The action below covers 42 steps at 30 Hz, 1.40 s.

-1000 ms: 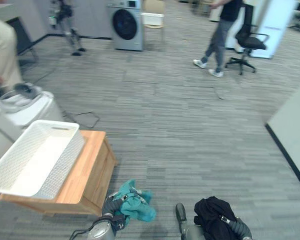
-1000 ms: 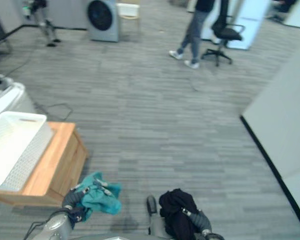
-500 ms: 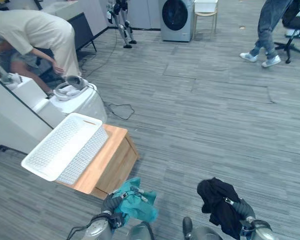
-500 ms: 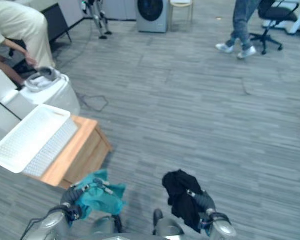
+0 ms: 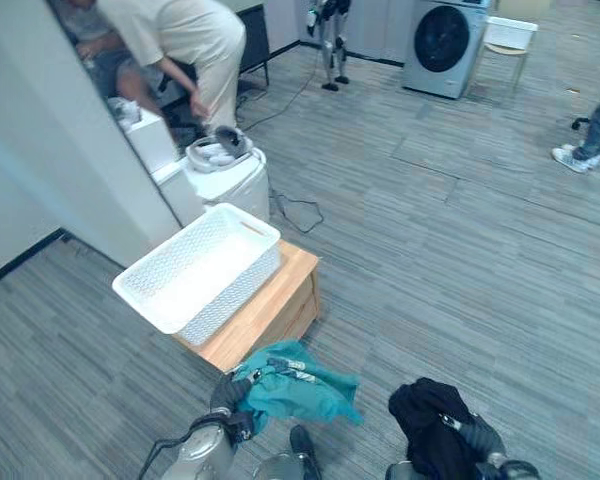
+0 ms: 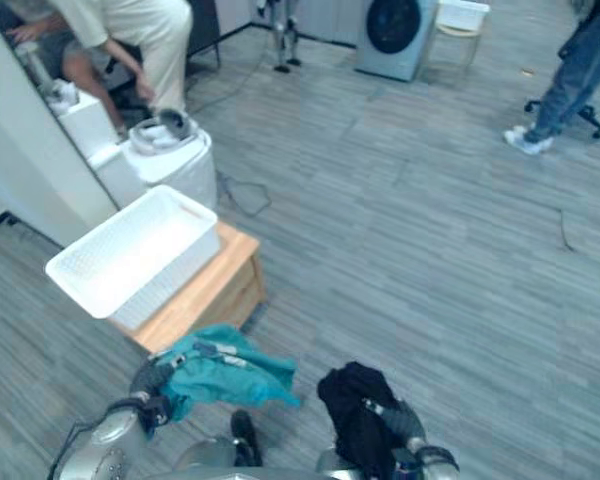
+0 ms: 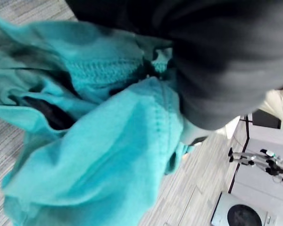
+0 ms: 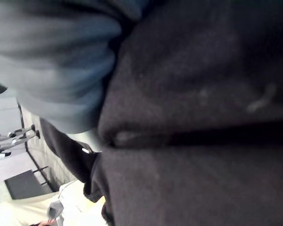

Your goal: Tidy up the quilt and then pick up the clothes from the bed and put them into the laundry hamper.

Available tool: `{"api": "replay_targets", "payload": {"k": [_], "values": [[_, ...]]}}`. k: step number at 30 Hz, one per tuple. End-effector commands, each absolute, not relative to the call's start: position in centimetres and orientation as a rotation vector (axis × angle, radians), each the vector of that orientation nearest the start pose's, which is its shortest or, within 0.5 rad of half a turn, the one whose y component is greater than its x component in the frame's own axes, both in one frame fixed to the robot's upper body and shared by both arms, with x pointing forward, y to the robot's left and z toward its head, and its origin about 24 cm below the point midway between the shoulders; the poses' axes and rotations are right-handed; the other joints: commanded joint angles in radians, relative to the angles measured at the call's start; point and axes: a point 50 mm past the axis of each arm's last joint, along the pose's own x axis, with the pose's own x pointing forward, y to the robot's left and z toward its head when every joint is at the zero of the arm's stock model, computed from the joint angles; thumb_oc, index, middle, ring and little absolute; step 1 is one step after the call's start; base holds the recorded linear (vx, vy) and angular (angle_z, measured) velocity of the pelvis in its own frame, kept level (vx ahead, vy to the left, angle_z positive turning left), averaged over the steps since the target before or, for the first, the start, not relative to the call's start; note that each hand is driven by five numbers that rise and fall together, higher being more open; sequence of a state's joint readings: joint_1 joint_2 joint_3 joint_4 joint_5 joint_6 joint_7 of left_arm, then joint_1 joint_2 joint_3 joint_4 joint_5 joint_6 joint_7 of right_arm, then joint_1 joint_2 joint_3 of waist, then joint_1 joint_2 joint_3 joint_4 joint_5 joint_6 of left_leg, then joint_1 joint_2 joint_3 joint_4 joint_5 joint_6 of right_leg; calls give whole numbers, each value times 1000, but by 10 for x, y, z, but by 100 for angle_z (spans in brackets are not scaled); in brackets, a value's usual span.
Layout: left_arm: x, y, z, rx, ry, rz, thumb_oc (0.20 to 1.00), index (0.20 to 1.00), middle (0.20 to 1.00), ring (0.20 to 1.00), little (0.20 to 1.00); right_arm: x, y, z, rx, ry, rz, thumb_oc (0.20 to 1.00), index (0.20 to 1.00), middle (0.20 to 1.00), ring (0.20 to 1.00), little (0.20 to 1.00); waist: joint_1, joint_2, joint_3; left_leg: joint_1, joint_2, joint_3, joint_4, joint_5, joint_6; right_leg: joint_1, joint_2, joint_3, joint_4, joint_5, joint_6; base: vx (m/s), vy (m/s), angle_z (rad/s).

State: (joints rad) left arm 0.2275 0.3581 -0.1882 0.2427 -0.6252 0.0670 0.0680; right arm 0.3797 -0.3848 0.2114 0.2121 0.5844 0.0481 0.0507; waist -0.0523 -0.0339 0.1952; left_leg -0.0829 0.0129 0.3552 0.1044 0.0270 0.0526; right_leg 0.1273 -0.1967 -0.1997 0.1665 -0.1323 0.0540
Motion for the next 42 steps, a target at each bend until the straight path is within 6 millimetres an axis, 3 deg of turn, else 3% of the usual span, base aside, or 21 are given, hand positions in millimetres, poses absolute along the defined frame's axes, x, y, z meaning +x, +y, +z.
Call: {"api": "replay_targets", "payload": {"k": [1, 2, 4, 5, 7, 9, 10, 11, 12, 15, 16, 17, 21, 26, 34, 38, 42], "values": [[179, 225, -41, -223, 457, 185, 200, 200, 200, 200, 200, 157, -194, -61, 194, 562, 91, 200, 200, 200, 200, 200, 49, 6, -51, -5, 33, -114, -3, 21, -26, -17, -34, 2, 181, 125, 59, 40, 212, 27], [179, 226, -41, -221, 457, 190, 200, 200, 200, 200, 200, 158, -193, -61, 198, 559, 90, 200, 200, 200, 200, 200, 52, 9, -52, -4, 32, -114, -6, 19, -22, -29, -43, 2, 209, 146, 60, 63, 322, 24], [177, 231, -42, -207, 480, 210, 200, 200, 200, 200, 200, 158, -187, -60, 232, 557, 69, 200, 200, 200, 200, 200, 45, 22, -33, 45, -2, -153, -19, -5, 13, -180, -84, 59, 485, 240, 55, 89, 306, 24], [176, 233, -43, -206, 486, 219, 200, 200, 200, 200, 200, 157, -186, -60, 236, 563, 69, 200, 200, 200, 200, 200, 40, 24, -26, 58, -6, -167, -22, -7, 13, -209, -86, 67, 494, 249, 52, 137, 183, 72], [173, 238, -44, -215, 486, 252, 200, 200, 200, 200, 200, 154, -184, -62, 238, 576, 74, 200, 200, 200, 200, 200, 35, 27, -12, 84, -1, -184, -29, -4, -2, -236, -86, 66, 410, 242, 44, 145, 12, 109], [167, 242, -45, -218, 482, 265, 200, 200, 200, 200, 200, 153, -182, -63, 241, 577, 65, 200, 200, 200, 200, 200, 33, 16, -1, 109, 6, -197, -35, -10, -19, -230, -83, 71, 243, 248, 57, 184, -141, 94], [164, 244, -46, -207, 477, 249, 200, 200, 200, 200, 200, 153, -184, -62, 252, 566, 44, 200, 200, 200, 200, 200, 26, 2, 11, 126, 6, -222, -36, -28, -28, -236, -69, 109, 125, 281, 75, 166, -185, 66], [164, 244, -46, -205, 475, 242, 200, 200, 200, 200, 200, 153, -185, -62, 253, 561, 38, 200, 200, 200, 200, 200, 23, -2, 14, 129, 7, -230, -35, -34, -30, -239, -62, 126, 93, 289, 79, 181, -246, 63], [165, 243, -43, -196, 459, 204, 200, 200, 200, 200, 200, 155, -189, -60, 259, 536, 11, 200, 200, 200, 200, 200, 6, -13, 23, 135, 5, -272, -39, -53, -35, -256, -32, 223, 4, 323, 96, 133, -179, 54], [170, 238, -39, -195, 429, 142, 200, 200, 200, 200, 200, 155, -195, -57, 262, 501, -32, 200, 200, 200, 200, 200, -26, -14, 32, 146, 11, -348, -52, -75, -43, -264, 1, 368, -37, 365, 111, 157, -174, 79], [171, 237, -38, -209, 422, 152, 200, 200, 200, 200, 200, 155, -197, -58, 256, 497, -26, 200, 200, 200, 200, 200, -29, -11, 29, 155, 27, -360, -59, -68, -51, -239, -1, 362, -44, 331, 113, 202, -166, 132], [172, 236, -39, -227, 423, 186, 200, 200, 200, 200, 200, 159, -197, -57, 251, 493, -16, 200, 200, 200, 200, 200, -16, -14, 20, 167, 49, -361, -68, -56, -69, -203, -13, 313, -69, 311, 120, 227, -205, 155], [173, 235, -46, -249, 462, 264, 200, 200, 200, 200, 200, 183, -196, -48, 235, 457, -19, 200, 200, 200, 200, 200, 8, -21, -14, 171, 95, -380, -89, -28, -100, -136, -3, 272, -111, 256, 126, 186, -192, 36], [164, 242, -56, -260, 490, 390, 200, 200, 200, 200, 200, 194, -199, -44, 195, 465, -41, 200, 200, 200, 200, 200, 15, -11, -32, 172, 119, -388, -98, -10, -123, -116, 25, 254, -124, 227, 98, 159, -66, 3], [159, 264, -50, -232, 476, 607, 200, 200, 200, 200, 200, 196, -202, -44, 180, 486, -54, 200, 200, 200, 200, 200, 22, 8, -29, 170, 135, -391, -143, 23, -142, -109, 40, 234, -157, 224, 79, 71, -1, 14], [160, 280, -36, -147, 410, 693, 200, 200, 200, 200, 200, 193, -199, -47, 195, 515, -45, 200, 200, 200, 200, 200, 26, 15, -29, 172, 133, -396, -153, 28, -143, -107, 41, 230, -164, 222, 74, 37, 14, 11], [172, 305, 0, 55, 268, 749, 200, 200, 200, 200, 200, 186, -196, -52, 205, 549, -28, 200, 200, 200, 200, 200, 23, 30, -33, 178, 125, -401, -166, 31, -137, -104, 40, 230, -161, 215, 71, 36, 20, 5]]}}
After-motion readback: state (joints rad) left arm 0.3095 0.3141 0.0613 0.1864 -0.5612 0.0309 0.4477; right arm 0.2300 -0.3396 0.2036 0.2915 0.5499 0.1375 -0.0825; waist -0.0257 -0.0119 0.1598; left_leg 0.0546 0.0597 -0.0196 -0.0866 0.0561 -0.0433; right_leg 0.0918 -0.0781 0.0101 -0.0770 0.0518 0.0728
